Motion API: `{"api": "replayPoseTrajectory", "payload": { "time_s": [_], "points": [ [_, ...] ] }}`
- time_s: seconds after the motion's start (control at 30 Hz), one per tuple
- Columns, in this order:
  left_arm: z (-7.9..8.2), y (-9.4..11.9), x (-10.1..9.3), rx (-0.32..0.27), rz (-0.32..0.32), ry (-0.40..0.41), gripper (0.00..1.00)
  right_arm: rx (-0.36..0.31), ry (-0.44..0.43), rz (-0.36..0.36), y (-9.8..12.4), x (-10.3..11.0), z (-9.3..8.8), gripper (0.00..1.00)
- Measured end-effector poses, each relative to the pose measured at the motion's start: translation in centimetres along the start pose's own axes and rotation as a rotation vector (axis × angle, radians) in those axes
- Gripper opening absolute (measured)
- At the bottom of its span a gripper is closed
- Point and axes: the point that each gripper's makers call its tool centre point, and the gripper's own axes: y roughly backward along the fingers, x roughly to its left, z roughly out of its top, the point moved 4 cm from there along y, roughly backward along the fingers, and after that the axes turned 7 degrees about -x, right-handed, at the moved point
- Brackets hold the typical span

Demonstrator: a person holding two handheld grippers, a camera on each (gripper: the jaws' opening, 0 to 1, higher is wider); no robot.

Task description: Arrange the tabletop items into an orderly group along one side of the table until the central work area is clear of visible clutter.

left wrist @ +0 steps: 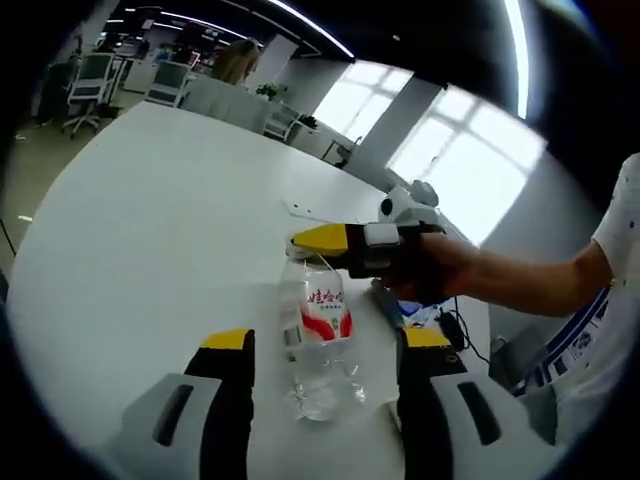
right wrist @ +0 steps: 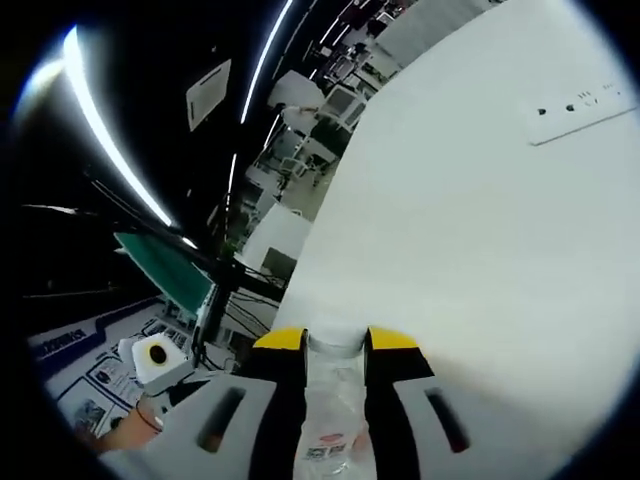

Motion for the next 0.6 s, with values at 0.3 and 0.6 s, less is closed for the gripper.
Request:
{"api": "replayPoseTrajectory", "payload": {
  "time_s": [0.3, 0.6],
  "points": [
    [-0.6, -2.2, -0.4, 0.052, -0.128, -0.004, 0.55, -0.005, 0.152, 0.072, 0.2, 2.6, 0.0, 0.19],
    [-1.1, -3.1, -0.5, 0.08, -0.221, -0.005, 0.45, 0.015, 0.314, 0.147, 0.7, 5.4, -0.4, 0.19]
  ]
}}
